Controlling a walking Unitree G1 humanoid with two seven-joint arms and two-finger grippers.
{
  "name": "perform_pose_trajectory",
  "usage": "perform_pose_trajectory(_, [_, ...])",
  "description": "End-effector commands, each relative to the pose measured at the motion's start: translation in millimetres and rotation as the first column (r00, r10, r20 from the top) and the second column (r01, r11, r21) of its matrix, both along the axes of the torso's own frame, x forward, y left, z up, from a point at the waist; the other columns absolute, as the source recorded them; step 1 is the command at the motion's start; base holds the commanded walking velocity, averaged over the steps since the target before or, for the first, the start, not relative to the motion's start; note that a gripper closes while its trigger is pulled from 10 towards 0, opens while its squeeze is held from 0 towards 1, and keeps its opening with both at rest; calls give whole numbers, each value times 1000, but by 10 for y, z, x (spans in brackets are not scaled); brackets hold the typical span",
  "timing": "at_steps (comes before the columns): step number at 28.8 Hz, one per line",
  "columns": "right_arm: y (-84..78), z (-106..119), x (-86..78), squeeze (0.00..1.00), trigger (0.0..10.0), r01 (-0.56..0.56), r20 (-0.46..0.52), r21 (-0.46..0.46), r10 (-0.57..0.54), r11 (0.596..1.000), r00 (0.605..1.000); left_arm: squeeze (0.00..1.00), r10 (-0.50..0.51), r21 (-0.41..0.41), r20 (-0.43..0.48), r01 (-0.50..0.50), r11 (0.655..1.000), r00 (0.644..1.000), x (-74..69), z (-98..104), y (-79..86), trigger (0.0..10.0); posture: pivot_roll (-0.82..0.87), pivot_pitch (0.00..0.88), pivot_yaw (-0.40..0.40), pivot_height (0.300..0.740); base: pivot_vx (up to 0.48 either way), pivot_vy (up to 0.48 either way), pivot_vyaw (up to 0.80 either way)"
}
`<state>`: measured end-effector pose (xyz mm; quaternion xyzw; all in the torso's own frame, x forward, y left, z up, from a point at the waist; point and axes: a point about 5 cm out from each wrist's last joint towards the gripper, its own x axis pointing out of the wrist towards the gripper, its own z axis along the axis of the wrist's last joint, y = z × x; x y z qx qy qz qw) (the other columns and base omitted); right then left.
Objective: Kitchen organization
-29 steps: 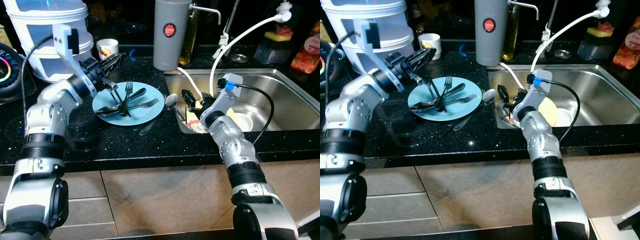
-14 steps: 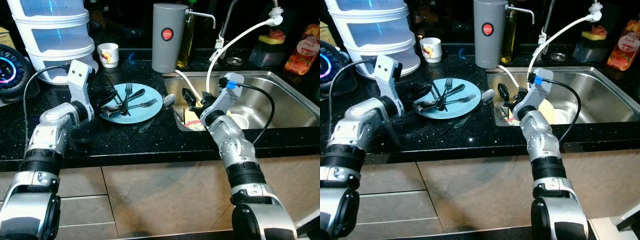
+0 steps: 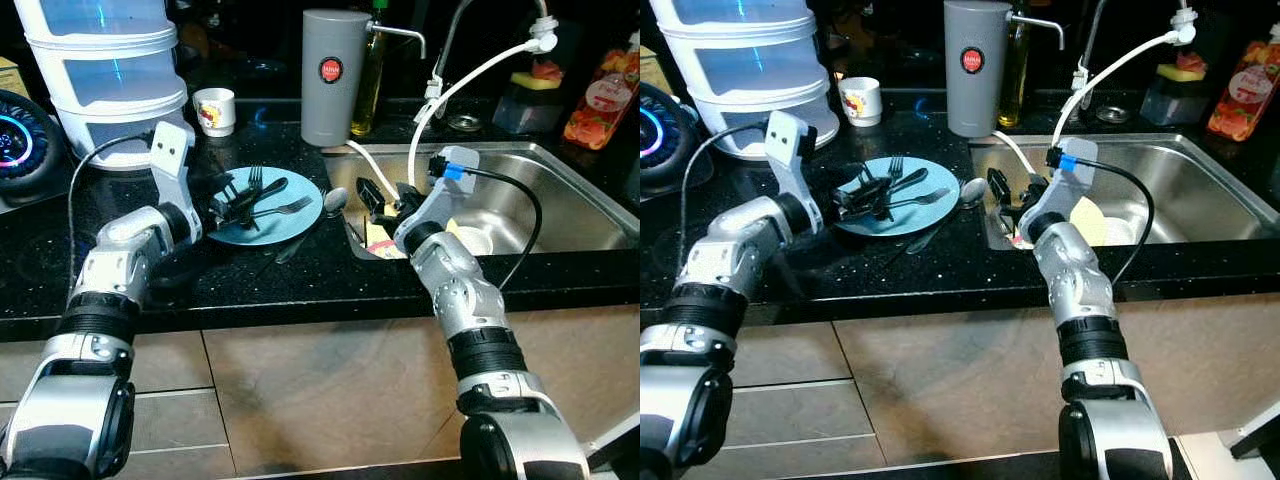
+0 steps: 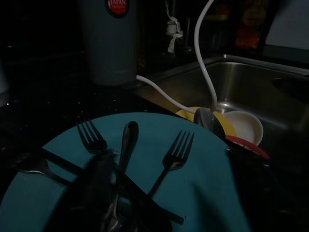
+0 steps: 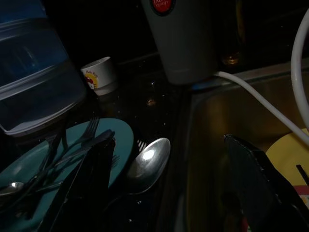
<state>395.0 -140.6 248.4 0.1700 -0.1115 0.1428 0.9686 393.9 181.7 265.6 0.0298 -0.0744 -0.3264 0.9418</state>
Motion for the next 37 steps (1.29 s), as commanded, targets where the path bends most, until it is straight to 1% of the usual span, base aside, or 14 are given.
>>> perform_pose_trajectory(1, [-11,-4,-18,0,10000,3,0,-3,-3,1000,1000,1000,-32,27,11,31,999,999,19,25,-86,10000,73,90,-10,740,0,0,0])
perform_pose_trajectory(2, [-11,-4,-18,0,10000,3,0,-3,-3,1000,1000,1000,-32,27,11,31,999,999,19,25,-86,10000,73,90,-10,740,0,0,0])
perform_pose_trajectory(3, [-17,-16,-20,0,10000,4,-4,-4,-5,1000,1000,102,-96,37,-11,96,995,995,2,-18,-116,10000,73,90,-10,740,0,0,0])
perform_pose_trajectory(4, [-19,-17,-21,0,10000,5,-5,-4,-5,1000,1000,0,-115,45,-16,116,992,993,-2,-30,-120,10000,74,96,-13,740,0,0,0])
perform_pose_trajectory(7, [-23,-21,-24,0,10000,5,-7,-5,-5,1000,1000,0,-118,78,-28,120,990,993,12,-47,-98,10000,74,96,-13,740,0,0,0])
perform_pose_trajectory(11, [-24,-25,-25,0,10000,5,-8,-6,-5,1000,1000,0,-105,92,-35,108,990,994,34,-37,-61,10000,75,108,-10,740,0,0,0])
perform_pose_trajectory(13, [-24,-28,-33,0,10000,4,-10,-6,-4,1000,1000,0,-111,130,-63,118,984,992,51,-38,-3,10000,72,118,-4,740,0,0,0])
perform_pose_trajectory(14, [-24,-28,-33,0,10000,4,-10,-6,-4,1000,1000,0,-111,130,-63,118,984,992,51,-38,-3,10000,72,118,-4,740,0,0,0])
perform_pose_trajectory(16, [-26,-31,-40,0,10000,4,-11,-7,-4,1000,1000,0,-98,181,-73,110,977,993,58,-54,31,10000,71,122,-2,740,0,0,0])
perform_pose_trajectory(17, [-26,-31,-40,0,10000,4,-11,-7,-4,1000,1000,0,-98,181,-73,110,977,993,58,-54,31,10000,71,122,-2,740,0,0,0])
perform_pose_trajectory(21, [-44,-53,-65,0,10000,6,-18,-12,-6,1000,1000,0,-11,284,-47,23,959,999,85,-24,142,10000,69,149,3,740,0,0,0])
perform_pose_trajectory(26, [-50,-71,-80,0,10000,5,-24,-15,-5,1000,1000,0,-23,297,-59,40,954,998,86,-18,158,10000,70,163,2,740,0,0,0])
perform_pose_trajectory(29, [-45,-78,-91,0,10000,2,-28,-16,-2,1000,1000,0,-51,362,-85,79,929,995,78,-49,157,10000,69,177,4,740,0,0,0])
perform_pose_trajectory(37, [-43,-105,-124,0,10000,-2,-45,-12,1,1000,999,0,-40,514,-130,102,851,991,72,-102,203,10000,75,211,9,740,0,0,0])
